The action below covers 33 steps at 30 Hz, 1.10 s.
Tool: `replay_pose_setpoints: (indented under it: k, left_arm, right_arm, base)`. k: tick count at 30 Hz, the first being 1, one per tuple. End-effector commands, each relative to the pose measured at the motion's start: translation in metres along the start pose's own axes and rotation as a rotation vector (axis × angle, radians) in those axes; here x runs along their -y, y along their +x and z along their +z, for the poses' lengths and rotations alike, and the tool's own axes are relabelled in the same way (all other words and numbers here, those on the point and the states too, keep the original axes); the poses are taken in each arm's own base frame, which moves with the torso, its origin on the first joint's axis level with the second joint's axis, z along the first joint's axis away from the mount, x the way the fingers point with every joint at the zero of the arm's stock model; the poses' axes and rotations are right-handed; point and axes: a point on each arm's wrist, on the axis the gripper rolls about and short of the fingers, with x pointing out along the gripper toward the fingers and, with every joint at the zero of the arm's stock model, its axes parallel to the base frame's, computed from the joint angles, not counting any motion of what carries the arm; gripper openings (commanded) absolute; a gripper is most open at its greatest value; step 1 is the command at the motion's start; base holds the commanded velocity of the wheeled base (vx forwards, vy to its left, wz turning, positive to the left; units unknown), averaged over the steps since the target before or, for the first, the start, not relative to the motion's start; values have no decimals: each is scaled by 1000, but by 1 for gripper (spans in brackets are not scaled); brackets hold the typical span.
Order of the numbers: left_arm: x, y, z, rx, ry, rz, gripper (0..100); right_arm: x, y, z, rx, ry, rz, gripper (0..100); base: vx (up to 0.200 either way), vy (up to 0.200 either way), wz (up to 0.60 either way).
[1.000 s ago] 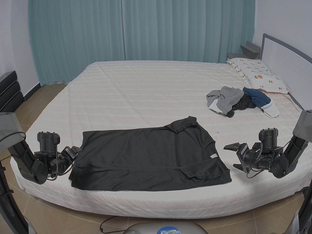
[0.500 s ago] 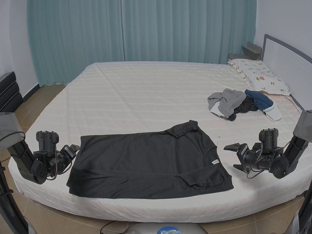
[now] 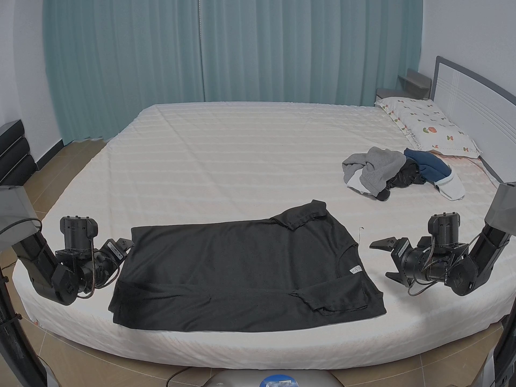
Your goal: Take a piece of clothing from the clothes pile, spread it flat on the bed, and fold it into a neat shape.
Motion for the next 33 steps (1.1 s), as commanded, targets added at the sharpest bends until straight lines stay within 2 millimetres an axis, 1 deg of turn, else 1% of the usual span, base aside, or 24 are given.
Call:
replay_pose_setpoints:
  k: [1, 7, 16, 25, 26, 29, 32, 33]
  left_arm:
    - [0, 0, 1, 1, -14, -4, 100]
    - [1, 0, 1, 2, -17, -5, 100]
    - [1, 0, 0, -4, -19, -4, 100]
    - [6, 0, -12, -36, -9, -15, 100]
    - [6, 0, -13, -39, -7, -16, 100]
    - [7, -1, -13, -42, -6, -16, 100]
    - [7, -1, -13, -40, -20, -18, 100]
    - [7, -1, -13, -40, -28, -18, 100]
  right_arm:
    - [0, 0, 0, -2, -1, 1, 100]
    - [0, 0, 0, -2, -2, 1, 100]
    - [-1, 0, 0, 2, -2, 6, 100]
    - [-3, 0, 1, 8, -9, 14, 100]
    - [-3, 0, 1, 8, -10, 14, 100]
    - [-6, 1, 1, 8, -15, 23, 100]
    - [-17, 9, -4, -2, -40, 48, 100]
    - [-24, 14, -7, -10, -53, 63, 100]
  base:
    - [0, 200, 0]
    - [0, 200, 0]
    - [0, 0, 0]
    - [200, 0, 0]
    - [0, 0, 0]
    - [0, 0, 0]
    - [0, 0, 0]
    - [0, 0, 0]
